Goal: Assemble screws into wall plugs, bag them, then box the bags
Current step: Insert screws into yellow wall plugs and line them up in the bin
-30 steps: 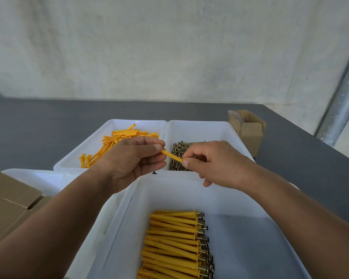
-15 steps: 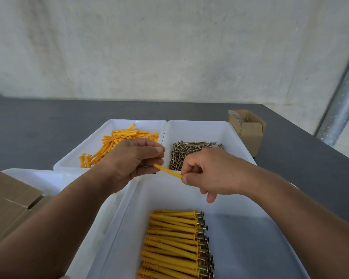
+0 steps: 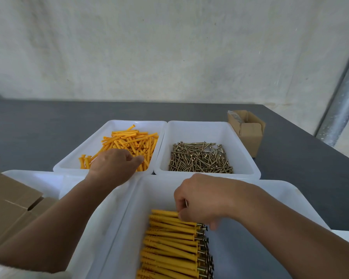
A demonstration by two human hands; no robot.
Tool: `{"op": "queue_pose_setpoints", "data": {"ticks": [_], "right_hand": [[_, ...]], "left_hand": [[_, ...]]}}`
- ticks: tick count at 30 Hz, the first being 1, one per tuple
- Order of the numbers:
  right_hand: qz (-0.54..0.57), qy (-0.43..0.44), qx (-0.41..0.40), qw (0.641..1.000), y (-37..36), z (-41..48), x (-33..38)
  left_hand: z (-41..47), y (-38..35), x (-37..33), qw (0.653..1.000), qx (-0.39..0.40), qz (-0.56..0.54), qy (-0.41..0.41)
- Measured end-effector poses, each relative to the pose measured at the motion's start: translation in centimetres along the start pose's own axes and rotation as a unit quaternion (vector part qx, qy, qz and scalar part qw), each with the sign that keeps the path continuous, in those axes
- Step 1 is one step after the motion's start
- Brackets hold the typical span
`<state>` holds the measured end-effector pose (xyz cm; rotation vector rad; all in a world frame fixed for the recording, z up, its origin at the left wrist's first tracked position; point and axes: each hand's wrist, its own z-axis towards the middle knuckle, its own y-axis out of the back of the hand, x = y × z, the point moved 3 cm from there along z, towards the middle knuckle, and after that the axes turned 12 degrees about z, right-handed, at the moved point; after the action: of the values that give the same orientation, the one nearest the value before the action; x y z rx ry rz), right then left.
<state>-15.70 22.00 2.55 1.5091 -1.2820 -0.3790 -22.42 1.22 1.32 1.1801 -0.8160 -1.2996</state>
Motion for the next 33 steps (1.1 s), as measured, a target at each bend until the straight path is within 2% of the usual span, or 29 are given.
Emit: {"op": "queue_pose_setpoints", "data": {"ticks": [4,8,17,21,25,27,29,33], "right_hand": [[-0.041,0.013,-0.003,0.999,-1.0,0.3,0.3],[-0.085,0.039,-0.018,0.995,-1.7,0.7,0.5],[-0.077,0.079,-0.029,0.994,-1.7,0.9,0.7],[-0.035,0.092,-0.125,0.987,1.2,0.2,0.2],[0.038,0.053,-0.292,0.954,4.2,0.4,-3.0],[0.054,0.014,-0.336,0.940,4.7,0.8,-5.3],[0.068,-0.027,-0.335,0.939,4.4,1.1,-7.3],[0.096,-0.093,-0.257,0.957,3.1,1.9,-9.1]], "left_hand": [[0.3,-1.2,0.5,0.993,0.072,0.092,-0.021],[0.5,-1.7,0.6,0.983,0.125,0.129,-0.037],[0.7,-1.9,0.6,0.975,0.148,0.152,-0.062],[0.9,-2.0,0.6,0.975,0.144,0.154,-0.065],[1.1,-2.2,0.7,0.973,0.149,0.161,-0.064],[1.2,-2.3,0.8,0.973,0.152,0.165,-0.063],[1.3,-2.3,0.8,0.973,0.153,0.164,-0.063],[1.3,-2.3,0.8,0.973,0.157,0.157,-0.061]]}}
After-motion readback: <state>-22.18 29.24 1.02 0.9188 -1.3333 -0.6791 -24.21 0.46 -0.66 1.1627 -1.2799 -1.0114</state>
